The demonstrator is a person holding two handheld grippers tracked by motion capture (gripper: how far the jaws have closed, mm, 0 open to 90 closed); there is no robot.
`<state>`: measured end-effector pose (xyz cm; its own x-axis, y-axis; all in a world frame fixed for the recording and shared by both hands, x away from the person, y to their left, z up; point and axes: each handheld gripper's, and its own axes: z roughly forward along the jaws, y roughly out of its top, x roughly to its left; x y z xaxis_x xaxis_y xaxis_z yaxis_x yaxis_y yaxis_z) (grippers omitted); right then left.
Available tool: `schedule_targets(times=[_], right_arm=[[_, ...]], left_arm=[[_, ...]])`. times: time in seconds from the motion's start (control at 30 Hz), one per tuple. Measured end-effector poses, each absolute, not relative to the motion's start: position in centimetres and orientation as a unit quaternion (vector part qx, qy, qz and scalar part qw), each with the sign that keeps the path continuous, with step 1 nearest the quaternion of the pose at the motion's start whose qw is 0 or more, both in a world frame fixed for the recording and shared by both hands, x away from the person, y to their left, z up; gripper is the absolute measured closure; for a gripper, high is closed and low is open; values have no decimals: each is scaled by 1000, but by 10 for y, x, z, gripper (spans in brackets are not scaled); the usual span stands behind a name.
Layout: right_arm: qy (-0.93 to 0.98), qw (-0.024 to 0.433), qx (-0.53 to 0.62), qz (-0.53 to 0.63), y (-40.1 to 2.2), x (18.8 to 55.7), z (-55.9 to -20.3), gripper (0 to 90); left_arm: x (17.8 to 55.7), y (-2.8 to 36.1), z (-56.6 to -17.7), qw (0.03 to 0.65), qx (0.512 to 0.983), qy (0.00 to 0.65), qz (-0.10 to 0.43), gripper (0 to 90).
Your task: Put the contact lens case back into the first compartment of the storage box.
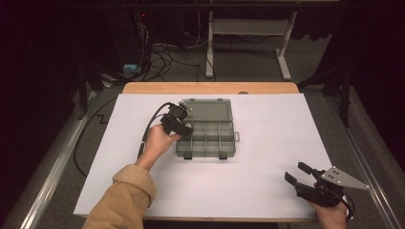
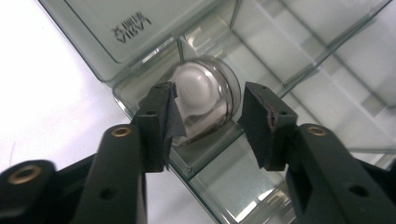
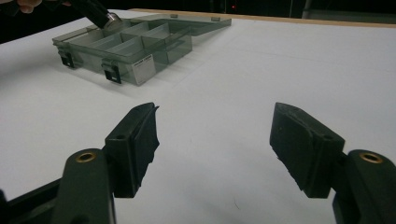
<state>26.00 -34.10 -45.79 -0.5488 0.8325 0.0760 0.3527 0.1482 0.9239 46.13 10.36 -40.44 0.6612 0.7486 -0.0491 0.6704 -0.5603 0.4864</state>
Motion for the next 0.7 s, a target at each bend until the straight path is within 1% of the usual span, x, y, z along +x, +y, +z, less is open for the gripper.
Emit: schedule_targets(times=[0.27,0.47,0.7], right_arm=[[720,237,412,506,-340,260,-458,324],[720,237,411,507,-341,260,-458,325],[720,236,411,507,-341,260,-458,325]], left_arm=[[464,95,-400,253,871,410,96,545],[469,90,-399,255,868,415,100,573],[469,86,-397,249,873,406,104,624]])
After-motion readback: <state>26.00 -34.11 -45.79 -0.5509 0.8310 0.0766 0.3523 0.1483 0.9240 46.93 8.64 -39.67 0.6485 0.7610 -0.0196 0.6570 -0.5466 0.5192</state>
